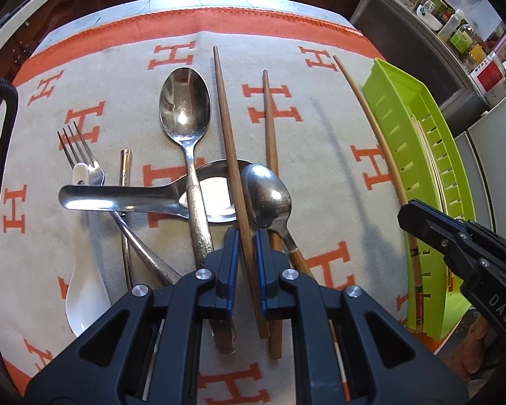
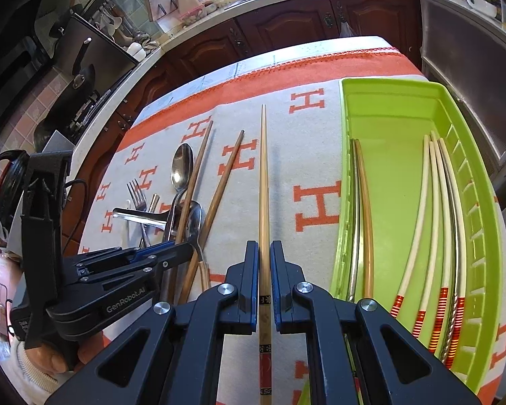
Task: Organize utensils
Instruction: 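Carry a wooden chopstick in each tool into the green tray and release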
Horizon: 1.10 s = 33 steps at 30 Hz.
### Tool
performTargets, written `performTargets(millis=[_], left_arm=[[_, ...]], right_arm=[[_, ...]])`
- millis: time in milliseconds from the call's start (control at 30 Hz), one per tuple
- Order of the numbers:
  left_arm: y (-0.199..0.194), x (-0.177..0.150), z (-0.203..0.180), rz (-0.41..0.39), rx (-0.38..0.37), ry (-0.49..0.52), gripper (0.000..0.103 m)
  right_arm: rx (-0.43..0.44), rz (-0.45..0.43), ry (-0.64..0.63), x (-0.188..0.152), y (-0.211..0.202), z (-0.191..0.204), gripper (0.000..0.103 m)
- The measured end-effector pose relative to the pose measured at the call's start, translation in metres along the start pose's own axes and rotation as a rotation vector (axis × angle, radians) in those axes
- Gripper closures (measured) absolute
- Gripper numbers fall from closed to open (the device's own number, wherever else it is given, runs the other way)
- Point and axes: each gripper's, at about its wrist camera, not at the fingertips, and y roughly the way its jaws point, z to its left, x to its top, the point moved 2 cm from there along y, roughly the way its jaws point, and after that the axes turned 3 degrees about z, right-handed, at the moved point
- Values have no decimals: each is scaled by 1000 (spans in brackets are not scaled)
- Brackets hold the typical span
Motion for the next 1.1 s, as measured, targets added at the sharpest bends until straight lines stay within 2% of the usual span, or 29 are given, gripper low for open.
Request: performTargets(millis=[67, 200, 300, 433, 567, 767, 967, 1100], left_arm=[[0, -1, 3, -3, 5, -14, 99], [-9, -3, 8, -27, -7, -55, 99], [-26, -5, 6, -66, -7, -65, 99], [-51, -6, -4, -102, -43, -69, 99], [-71, -3, -30, -111, -101, -29, 99], [-77, 1, -95, -86, -177, 100, 99], [-57, 0, -152, -18, -223, 172, 99], [-34, 0, -168, 33, -249, 170, 99]], right_arm=[[14, -7, 9, 0, -4, 0, 97], [37, -37, 24, 0, -19, -2, 97], [53, -58, 41, 2, -31, -7, 97], [59, -83, 66, 2, -48, -15, 97], [44, -107, 109, -1, -68, -35, 97], [-4, -123, 187, -8, -91, -76, 97], [-48, -106, 228, -18, -96, -109, 97], [-74, -101, 250, -21, -91, -124, 96]])
